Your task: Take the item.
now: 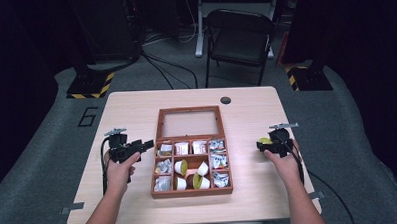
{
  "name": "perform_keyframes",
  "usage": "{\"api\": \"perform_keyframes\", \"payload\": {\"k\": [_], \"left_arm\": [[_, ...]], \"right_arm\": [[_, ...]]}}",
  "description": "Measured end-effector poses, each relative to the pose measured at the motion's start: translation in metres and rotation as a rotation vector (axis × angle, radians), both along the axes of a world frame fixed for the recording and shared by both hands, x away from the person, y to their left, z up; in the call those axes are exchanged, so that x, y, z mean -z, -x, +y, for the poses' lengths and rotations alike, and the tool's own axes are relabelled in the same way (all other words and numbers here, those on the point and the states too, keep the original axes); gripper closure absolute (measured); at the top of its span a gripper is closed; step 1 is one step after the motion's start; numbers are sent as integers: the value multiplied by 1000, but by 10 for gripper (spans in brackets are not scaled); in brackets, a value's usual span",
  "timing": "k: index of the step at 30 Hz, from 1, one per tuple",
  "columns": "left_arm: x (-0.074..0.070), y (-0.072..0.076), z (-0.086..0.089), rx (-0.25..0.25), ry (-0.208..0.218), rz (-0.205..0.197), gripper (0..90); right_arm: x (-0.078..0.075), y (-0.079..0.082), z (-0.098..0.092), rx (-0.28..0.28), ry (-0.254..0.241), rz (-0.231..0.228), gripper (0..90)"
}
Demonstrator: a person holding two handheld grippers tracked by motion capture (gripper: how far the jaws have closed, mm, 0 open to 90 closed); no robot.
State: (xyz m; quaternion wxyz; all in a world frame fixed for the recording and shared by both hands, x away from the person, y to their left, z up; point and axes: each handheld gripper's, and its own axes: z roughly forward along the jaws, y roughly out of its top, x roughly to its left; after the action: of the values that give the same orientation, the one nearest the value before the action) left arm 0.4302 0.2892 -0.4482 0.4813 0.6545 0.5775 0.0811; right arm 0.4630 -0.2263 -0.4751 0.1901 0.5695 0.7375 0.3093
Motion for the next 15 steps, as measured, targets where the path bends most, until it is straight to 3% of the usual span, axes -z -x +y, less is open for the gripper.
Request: {"api": "perform_keyframes", "payload": {"k": [7,15], "left_arm": [[0,-1,2,6,-11,-3,361],[1,-1,1,4,-11,-2,361]], "right_arm": [[4,-1,-9,35,3,18,376],[12,-2,-11,31,7,41,374]]}}
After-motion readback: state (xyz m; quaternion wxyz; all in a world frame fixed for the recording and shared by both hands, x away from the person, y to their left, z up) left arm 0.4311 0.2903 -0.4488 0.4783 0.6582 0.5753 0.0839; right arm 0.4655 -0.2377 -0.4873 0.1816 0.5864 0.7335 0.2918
